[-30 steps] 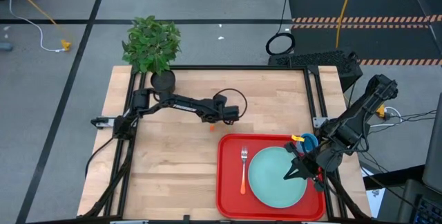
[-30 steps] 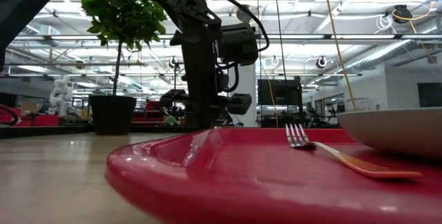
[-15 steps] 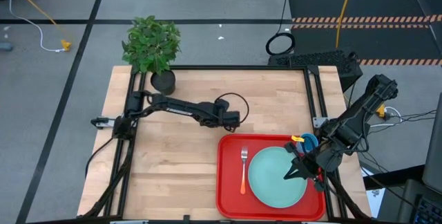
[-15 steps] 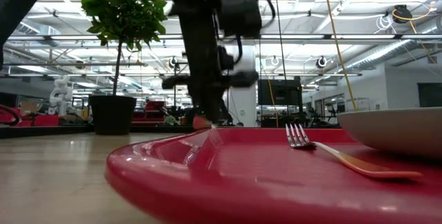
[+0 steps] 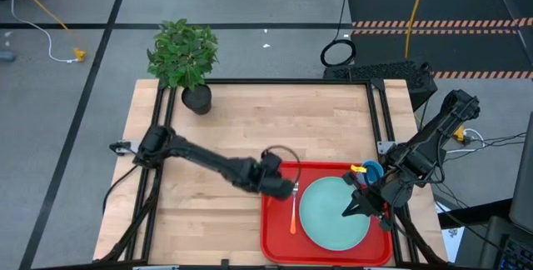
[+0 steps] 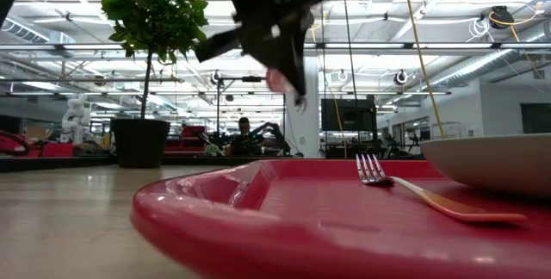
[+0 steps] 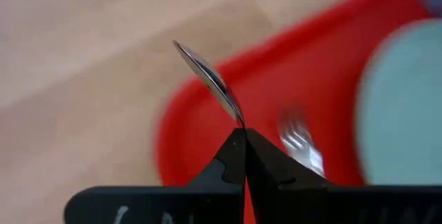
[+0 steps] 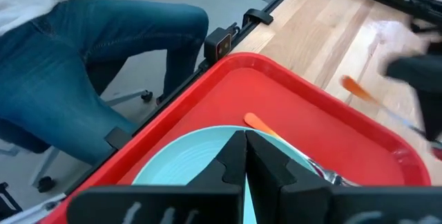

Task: Pick and place plate/cup/fork/spoon on tray
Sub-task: Put the orange spoon on the left side of the orange fork on the red serving tray

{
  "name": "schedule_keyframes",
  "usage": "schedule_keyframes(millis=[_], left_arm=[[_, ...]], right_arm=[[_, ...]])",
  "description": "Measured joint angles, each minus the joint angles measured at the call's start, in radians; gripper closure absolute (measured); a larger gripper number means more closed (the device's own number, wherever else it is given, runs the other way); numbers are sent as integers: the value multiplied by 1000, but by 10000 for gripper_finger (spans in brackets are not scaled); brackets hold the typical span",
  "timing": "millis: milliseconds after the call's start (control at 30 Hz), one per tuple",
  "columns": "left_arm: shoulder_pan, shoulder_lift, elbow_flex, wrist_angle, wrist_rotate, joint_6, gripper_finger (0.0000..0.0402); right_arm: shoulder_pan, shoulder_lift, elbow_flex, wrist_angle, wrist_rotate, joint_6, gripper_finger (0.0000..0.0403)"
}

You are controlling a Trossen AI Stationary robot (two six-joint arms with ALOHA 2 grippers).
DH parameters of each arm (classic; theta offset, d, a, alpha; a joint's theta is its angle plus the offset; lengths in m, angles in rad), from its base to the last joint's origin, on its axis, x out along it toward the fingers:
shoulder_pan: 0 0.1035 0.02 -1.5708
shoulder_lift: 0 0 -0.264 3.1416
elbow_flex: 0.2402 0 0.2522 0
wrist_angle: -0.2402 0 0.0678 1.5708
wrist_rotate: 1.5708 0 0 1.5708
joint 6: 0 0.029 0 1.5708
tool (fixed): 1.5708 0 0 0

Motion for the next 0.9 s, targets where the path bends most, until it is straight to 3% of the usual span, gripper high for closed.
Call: schedule_keyframes(millis=[333, 500, 600, 767, 900], left_arm=[[-139, 0, 7, 95, -36, -71, 399], [-179, 0, 9, 226, -63, 45, 399], [-208, 0, 9, 282, -109, 101, 399], [-250, 0, 10, 293, -167, 167, 399], [-268, 0, 9, 300, -175, 271, 399]], right_arm=[[-10, 0, 0, 0, 5, -110, 403], [-47, 0, -1, 8, 58, -110, 403], [-88, 0, -34, 101, 101, -95, 401], [-173, 23, -116, 299, -26, -114, 378], [-245, 63, -150, 423, -61, -111, 337]])
